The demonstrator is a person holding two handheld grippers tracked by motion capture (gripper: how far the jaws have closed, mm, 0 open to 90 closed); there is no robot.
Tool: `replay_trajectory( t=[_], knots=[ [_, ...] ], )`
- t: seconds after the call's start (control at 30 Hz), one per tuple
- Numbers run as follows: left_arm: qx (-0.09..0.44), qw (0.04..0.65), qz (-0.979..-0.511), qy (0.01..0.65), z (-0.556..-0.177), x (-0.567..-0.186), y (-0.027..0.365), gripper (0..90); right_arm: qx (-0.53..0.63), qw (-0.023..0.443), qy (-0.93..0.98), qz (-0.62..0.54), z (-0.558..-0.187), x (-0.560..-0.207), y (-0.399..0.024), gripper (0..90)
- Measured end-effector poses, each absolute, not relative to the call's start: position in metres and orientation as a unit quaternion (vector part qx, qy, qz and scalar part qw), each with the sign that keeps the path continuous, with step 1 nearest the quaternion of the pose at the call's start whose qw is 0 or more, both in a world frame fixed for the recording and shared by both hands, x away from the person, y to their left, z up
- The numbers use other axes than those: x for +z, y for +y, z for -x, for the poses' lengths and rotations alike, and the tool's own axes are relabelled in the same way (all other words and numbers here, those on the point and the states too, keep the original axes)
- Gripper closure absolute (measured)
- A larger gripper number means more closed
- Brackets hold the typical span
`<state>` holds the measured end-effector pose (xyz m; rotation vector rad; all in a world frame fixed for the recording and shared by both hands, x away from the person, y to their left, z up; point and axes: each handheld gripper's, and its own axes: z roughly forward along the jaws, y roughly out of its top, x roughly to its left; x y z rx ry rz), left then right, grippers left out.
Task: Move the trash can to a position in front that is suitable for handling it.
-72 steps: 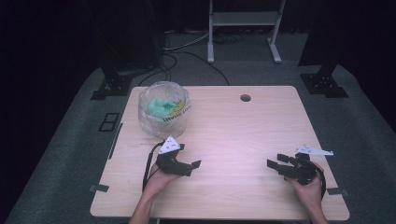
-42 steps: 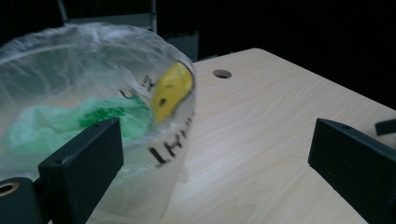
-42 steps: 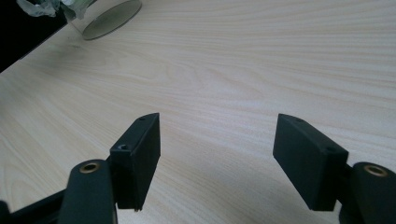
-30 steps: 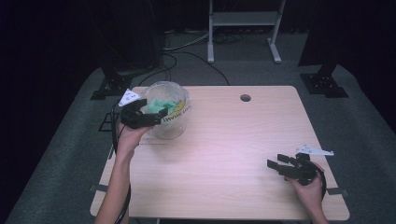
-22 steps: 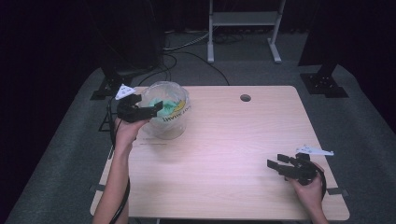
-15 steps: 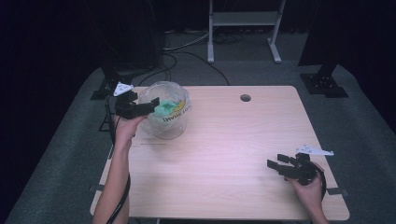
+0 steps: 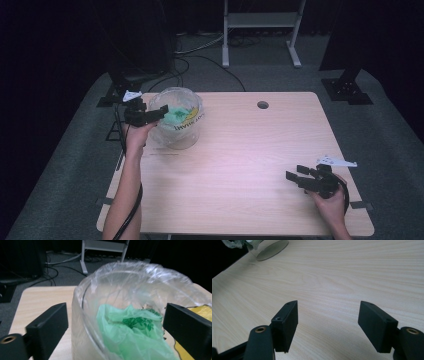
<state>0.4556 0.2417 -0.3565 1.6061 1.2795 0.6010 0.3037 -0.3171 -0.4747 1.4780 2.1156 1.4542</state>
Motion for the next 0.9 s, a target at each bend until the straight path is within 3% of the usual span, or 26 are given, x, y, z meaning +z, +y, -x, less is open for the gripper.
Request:
replay_trajectory(
  t=[0.13, 0.33, 0.9],
  knots=[
    [0.238, 0.464, -0.677, 0.520, -0.453, -0.364, 0.241, 22.7, 0.490, 0.090, 0.711, -0.496, -0.303, -0.475, -0.317, 31.8],
    [0.227, 0.458, -0.689, 0.515, -0.448, -0.372, 0.244, 34.9, 0.490, 0.091, 0.712, -0.495, -0.303, -0.475, -0.317, 31.9],
    [0.215, 0.470, -0.703, 0.488, -0.429, -0.372, 0.233, 35.3, 0.489, 0.090, 0.712, -0.496, -0.302, -0.475, -0.316, 31.9]
  ],
)
